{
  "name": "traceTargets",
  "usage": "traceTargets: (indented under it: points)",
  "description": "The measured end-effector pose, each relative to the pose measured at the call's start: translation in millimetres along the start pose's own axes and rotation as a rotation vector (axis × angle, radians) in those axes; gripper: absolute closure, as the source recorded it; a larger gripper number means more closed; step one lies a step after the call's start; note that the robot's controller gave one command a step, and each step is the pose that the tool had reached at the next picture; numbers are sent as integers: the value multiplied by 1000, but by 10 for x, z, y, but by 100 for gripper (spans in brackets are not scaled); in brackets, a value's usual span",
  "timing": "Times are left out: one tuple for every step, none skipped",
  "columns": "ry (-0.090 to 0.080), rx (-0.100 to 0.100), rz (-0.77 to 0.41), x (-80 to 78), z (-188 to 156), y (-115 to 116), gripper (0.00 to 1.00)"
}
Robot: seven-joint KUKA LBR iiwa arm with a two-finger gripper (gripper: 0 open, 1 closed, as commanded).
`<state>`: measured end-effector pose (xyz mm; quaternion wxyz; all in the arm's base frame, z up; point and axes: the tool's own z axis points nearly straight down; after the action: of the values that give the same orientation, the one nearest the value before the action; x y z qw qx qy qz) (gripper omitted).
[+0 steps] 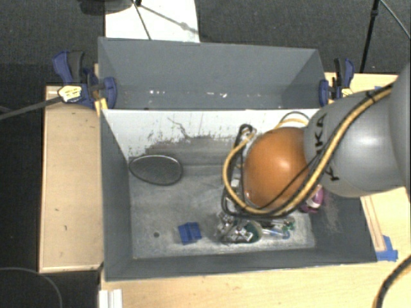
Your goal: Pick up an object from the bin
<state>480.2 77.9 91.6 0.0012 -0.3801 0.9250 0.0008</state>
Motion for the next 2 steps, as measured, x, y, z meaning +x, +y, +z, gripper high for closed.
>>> traceTargets:
  points:
    - [0,0,3,0,0,0,0]
    - [-6,3,-121,188,196,-565,0]
